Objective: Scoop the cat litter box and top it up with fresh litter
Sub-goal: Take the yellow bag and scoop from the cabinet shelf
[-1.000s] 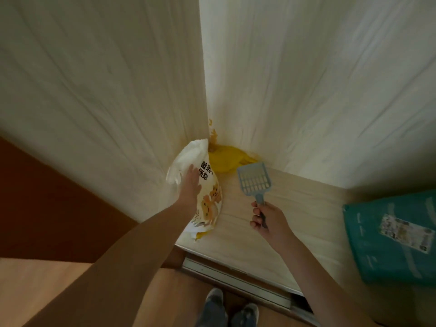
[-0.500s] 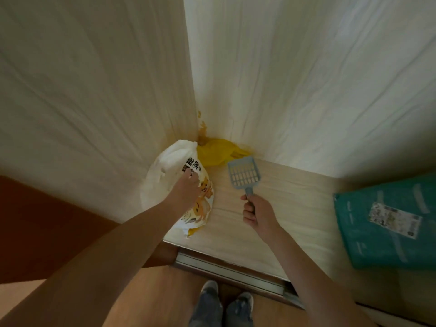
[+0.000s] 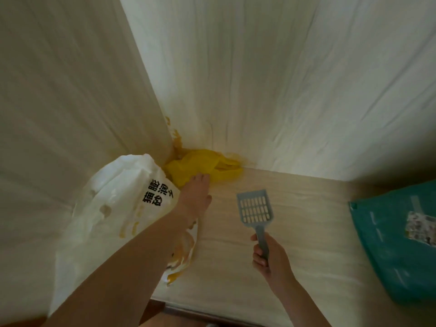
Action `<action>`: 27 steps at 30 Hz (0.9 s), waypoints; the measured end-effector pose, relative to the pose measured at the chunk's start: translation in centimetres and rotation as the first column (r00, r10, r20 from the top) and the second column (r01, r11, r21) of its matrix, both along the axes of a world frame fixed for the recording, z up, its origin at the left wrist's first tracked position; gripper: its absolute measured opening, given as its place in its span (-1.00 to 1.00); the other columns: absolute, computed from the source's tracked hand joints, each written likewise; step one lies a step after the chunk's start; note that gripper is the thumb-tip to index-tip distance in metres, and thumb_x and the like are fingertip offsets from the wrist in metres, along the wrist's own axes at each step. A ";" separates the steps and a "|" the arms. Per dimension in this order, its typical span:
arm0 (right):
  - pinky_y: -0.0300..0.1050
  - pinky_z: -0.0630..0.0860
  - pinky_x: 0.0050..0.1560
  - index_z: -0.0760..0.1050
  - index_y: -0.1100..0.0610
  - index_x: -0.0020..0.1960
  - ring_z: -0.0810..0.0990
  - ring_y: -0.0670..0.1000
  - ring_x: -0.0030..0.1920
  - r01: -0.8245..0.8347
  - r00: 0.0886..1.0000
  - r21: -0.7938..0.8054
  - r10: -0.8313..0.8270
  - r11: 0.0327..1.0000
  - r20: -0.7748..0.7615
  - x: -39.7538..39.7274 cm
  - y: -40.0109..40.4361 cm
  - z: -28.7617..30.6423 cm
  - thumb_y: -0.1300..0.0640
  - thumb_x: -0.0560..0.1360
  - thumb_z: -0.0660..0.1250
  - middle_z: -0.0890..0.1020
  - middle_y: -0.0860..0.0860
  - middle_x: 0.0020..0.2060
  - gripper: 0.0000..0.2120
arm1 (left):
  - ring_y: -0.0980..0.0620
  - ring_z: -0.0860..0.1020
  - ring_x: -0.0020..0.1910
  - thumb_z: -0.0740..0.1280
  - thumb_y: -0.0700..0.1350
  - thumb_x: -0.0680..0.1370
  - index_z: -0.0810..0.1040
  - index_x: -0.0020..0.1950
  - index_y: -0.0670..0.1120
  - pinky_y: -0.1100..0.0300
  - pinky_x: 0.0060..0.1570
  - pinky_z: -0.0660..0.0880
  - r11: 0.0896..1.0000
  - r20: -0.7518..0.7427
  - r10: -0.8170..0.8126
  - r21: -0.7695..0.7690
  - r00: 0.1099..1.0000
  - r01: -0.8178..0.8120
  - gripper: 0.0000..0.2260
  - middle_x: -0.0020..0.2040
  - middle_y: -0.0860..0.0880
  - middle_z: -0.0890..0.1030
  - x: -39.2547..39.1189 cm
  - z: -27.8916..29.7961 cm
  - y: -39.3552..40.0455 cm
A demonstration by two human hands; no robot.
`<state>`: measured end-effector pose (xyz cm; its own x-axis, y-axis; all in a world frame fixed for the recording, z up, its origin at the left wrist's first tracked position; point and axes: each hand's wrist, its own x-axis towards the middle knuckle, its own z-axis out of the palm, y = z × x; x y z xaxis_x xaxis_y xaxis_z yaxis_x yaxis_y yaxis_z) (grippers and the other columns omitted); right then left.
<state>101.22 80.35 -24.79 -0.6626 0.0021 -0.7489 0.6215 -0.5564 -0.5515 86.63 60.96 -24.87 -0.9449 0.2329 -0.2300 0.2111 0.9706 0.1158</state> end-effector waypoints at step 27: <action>-0.31 0.19 -0.68 0.43 0.24 -0.12 0.22 -0.09 -0.68 0.155 0.980 -0.193 -0.175 0.969 -0.092 -6.7 2.2 2.3 0.10 0.66 0.05 0.32 0.01 -0.58 -0.69 | -0.17 0.57 0.08 0.37 -0.07 0.47 0.64 0.04 -0.15 0.08 -0.04 0.47 0.930 0.031 0.240 0.280 0.970 -0.239 -0.78 0.03 -0.20 0.62 -9.7 4.1 1.6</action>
<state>94.49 82.51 -22.52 -0.7410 -0.0126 -0.6713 0.4554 -0.7442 -0.4887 76.91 62.55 -20.79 -0.9813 0.0538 -0.1850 -0.0229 0.9208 0.3893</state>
